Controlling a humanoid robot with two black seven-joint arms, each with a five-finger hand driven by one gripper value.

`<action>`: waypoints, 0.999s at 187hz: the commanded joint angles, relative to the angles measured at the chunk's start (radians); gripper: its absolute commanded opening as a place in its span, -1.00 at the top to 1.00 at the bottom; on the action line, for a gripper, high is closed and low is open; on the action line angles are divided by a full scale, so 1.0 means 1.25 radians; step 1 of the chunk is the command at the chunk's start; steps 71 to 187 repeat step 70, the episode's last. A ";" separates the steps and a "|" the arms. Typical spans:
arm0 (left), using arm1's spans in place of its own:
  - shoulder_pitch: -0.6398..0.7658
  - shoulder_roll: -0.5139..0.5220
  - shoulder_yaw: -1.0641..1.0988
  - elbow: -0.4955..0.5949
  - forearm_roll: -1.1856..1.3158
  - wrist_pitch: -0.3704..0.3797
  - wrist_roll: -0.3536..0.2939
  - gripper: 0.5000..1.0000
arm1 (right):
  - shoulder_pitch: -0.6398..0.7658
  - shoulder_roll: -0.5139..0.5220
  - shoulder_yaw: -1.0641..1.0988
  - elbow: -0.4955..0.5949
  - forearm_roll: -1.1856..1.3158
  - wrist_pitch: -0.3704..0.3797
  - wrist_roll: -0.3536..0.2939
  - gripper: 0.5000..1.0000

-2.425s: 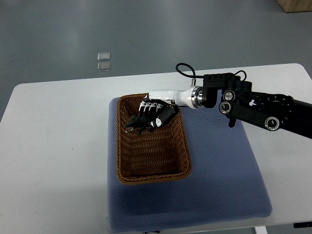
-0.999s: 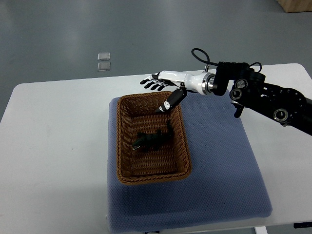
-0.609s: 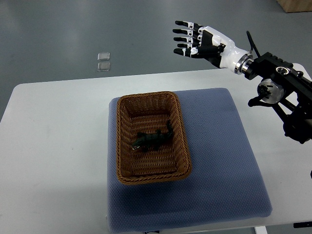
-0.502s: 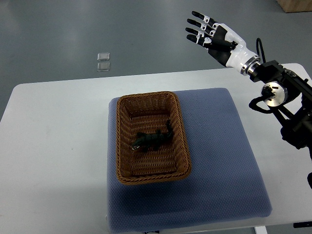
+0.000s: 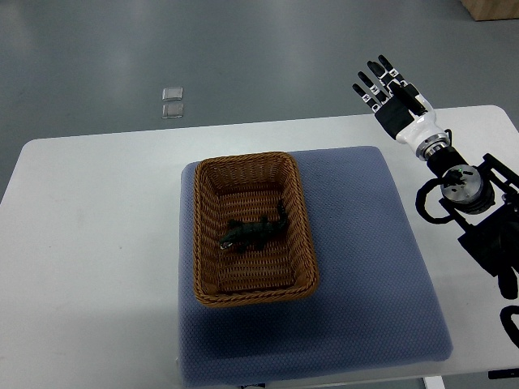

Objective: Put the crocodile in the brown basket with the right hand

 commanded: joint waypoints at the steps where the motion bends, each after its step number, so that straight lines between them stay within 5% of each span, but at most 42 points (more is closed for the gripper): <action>1: 0.000 0.000 0.000 0.002 0.000 0.002 0.000 -1.00 | -0.001 0.001 0.000 -0.014 0.011 0.000 0.003 -0.70; 187: 0.000 0.000 0.000 0.008 0.000 -0.002 0.000 -1.00 | 0.000 0.015 0.003 -0.017 0.011 -0.001 0.007 -0.69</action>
